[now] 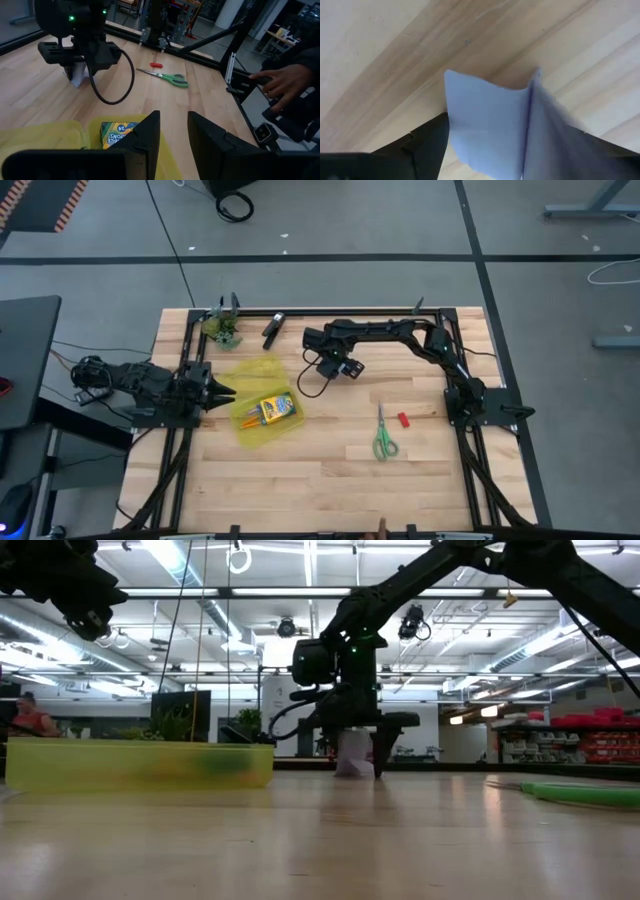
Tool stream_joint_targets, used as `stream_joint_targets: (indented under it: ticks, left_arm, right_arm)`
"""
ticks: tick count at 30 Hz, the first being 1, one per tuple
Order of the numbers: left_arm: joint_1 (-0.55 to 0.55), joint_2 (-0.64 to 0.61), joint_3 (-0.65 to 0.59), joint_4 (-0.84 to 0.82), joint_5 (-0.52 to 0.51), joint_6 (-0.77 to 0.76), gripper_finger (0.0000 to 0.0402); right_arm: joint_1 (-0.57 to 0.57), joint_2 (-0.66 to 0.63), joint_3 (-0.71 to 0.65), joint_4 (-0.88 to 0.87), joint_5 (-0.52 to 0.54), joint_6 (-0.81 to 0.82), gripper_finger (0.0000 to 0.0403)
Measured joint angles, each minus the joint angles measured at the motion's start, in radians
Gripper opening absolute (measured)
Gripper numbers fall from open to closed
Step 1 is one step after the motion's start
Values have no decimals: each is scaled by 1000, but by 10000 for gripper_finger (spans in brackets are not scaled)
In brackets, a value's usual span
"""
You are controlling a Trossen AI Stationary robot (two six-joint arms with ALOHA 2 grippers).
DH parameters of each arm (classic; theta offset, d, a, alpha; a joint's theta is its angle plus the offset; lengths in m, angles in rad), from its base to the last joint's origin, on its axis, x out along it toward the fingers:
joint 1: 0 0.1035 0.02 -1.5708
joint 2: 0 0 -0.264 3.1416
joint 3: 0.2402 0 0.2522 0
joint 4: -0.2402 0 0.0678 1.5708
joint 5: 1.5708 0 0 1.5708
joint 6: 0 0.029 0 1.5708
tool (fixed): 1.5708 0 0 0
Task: Pack school essentials
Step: Put the white sticky notes into the yellow supply box
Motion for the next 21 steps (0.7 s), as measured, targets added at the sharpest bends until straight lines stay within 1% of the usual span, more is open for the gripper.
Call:
stream_joint_targets:
  ticks: [2,6,13,21]
  left_arm:
    - [0,0,0,0,0,0,107]
    - [0,0,0,0,0,0,107]
    - [0,0,0,0,0,0,107]
    - [0,0,0,0,0,0,107]
  right_arm:
    - [8,0,0,1,14,0,294]
    - [29,0,0,5,75,0,293]
    - [57,0,0,8,131,23,293]
    - [61,-6,41,-8,124,75,293]
